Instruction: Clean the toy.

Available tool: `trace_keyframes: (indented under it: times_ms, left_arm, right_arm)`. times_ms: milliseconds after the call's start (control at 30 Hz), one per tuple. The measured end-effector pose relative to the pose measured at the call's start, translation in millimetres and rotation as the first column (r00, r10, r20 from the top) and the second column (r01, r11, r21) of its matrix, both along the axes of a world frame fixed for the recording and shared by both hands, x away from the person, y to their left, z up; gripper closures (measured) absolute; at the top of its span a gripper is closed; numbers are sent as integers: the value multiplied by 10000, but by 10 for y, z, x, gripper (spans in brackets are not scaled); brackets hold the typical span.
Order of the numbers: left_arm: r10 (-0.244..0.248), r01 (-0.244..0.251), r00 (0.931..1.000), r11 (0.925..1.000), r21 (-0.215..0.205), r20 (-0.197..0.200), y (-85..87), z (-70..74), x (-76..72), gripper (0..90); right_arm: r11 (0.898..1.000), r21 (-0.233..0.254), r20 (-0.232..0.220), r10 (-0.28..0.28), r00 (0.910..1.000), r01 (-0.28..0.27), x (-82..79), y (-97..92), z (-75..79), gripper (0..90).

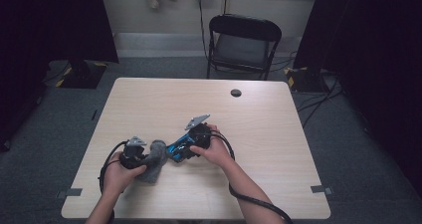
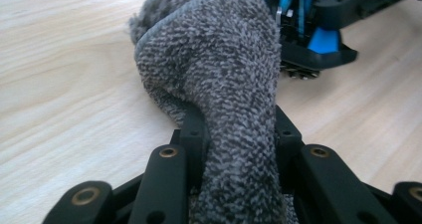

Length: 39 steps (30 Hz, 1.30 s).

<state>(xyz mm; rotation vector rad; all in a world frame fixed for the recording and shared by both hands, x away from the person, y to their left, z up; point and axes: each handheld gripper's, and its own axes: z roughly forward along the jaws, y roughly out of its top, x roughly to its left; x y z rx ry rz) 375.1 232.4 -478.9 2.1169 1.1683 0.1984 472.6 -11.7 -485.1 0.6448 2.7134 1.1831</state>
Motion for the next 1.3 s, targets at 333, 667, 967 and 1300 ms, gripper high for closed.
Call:
trace_keyframes:
  times_ms: [333, 667, 967, 1300]
  left_arm:
    - [-228, 227, 9997, 9996, -173, -100, -89, -3, -78, 682]
    - [-605, 604, 9980, 9982, -44, -206, -153, 13, -154, 684]
    - [-796, 797, 9968, 9968, 78, -83, -209, 11, -219, 685]
    - [-1514, 1517, 9882, 9883, 144, -239, -375, 29, -299, 685]
  right_arm:
    - [10000, -5, 1, -4, 10000, 4, -1, 0, 0, 0]
    - [10000, 28, 15, -3, 10000, 3, -1, -2, -3, 0]
    - [10000, 35, 16, -10, 10000, 10, -1, -3, -4, 0]
    - [10000, 61, 31, -19, 10000, 19, -3, -6, -6, 0]
